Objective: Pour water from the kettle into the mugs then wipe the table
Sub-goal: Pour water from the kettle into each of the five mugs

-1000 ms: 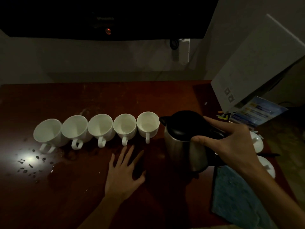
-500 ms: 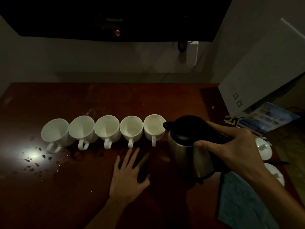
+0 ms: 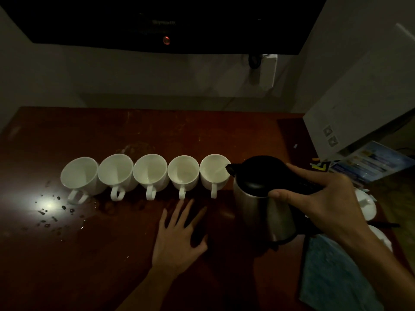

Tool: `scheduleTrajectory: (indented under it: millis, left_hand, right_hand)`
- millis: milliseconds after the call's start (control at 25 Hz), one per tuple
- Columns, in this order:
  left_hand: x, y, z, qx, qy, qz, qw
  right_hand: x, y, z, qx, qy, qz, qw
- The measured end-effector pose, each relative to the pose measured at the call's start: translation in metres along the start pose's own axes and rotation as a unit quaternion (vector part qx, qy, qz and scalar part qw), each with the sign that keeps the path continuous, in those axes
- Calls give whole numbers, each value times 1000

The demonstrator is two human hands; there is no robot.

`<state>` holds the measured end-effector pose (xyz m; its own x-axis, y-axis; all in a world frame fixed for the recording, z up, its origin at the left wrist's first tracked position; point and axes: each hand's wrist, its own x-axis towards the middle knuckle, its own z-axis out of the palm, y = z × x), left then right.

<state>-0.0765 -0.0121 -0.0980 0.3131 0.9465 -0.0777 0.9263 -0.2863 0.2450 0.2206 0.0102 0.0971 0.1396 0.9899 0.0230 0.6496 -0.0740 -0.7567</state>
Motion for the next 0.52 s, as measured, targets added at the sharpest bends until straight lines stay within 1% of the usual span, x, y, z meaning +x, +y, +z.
scheduleTrajectory:
  millis: [520]
  left_hand:
    - [-1, 0, 0, 5, -1, -1, 1000]
  right_hand:
    - [-2, -1, 0, -4, -3, -4, 1000]
